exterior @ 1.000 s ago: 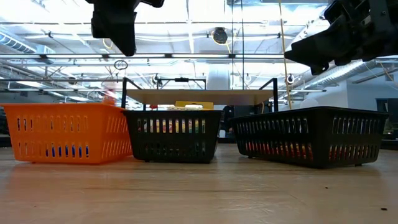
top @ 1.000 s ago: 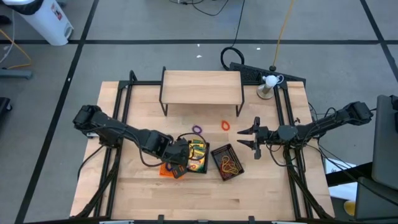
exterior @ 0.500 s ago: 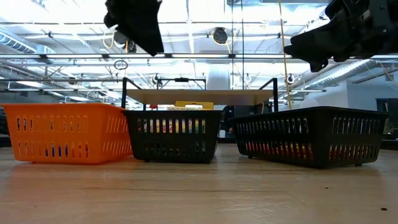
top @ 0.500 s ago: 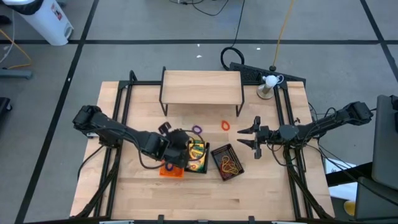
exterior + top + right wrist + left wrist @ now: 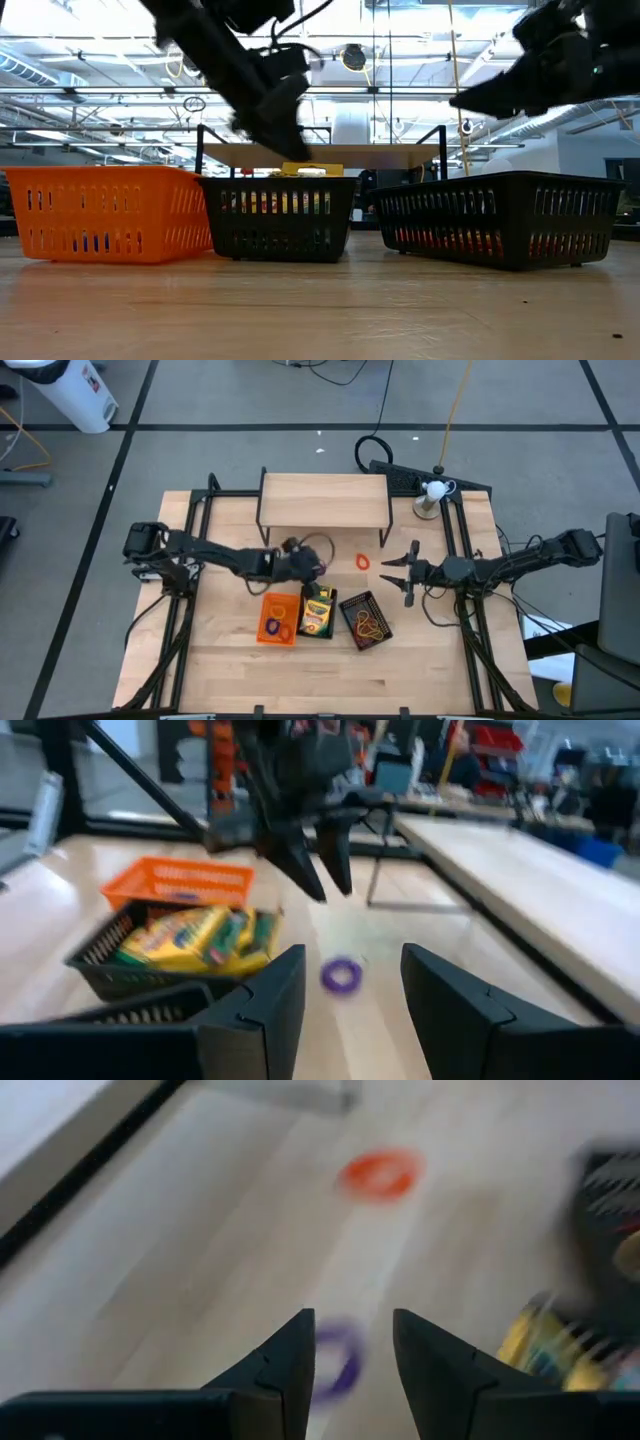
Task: Pick & Place Office Desk Supplies
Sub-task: Put the orange keychain into the orange bin
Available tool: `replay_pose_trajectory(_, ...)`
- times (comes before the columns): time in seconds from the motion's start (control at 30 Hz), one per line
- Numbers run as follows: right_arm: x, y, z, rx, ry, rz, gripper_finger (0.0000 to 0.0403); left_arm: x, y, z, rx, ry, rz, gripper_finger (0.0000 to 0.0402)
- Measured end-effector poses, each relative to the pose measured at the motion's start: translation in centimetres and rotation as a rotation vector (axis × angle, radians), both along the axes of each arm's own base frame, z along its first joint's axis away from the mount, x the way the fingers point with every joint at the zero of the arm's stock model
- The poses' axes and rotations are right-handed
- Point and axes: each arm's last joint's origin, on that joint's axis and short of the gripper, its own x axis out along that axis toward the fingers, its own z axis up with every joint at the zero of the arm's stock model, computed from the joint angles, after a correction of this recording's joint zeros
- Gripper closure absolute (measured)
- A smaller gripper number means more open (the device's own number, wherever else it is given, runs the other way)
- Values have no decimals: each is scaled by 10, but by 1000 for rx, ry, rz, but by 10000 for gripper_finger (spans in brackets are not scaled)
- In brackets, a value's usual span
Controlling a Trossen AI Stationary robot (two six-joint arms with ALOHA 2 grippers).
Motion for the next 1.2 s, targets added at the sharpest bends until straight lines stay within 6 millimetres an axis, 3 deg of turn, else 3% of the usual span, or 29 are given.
replay_pose_trajectory(0.13, 0, -6, -6, 52, 56, -45, 248, 8, 21, 2, -52, -144, -167, 263)
replay_pose_trajectory(0.33, -1, -11, -15, 71, 131, -107, 248, 7, 35, 2, -77, -147, -228, 263)
replay_pose_trajectory(0.53, 5, -16, -32, 113, 242, -180, 248, 7, 35, 5, -70, -152, -240, 263)
replay_pose_trajectory(0.83, 22, -22, -51, 127, 271, -195, 248, 6, 35, 10, -67, -169, -242, 263)
replay_pose_trajectory(1.2, 29, -38, -73, 149, 395, -269, 248, 6, 23, 11, -90, -181, -258, 263)
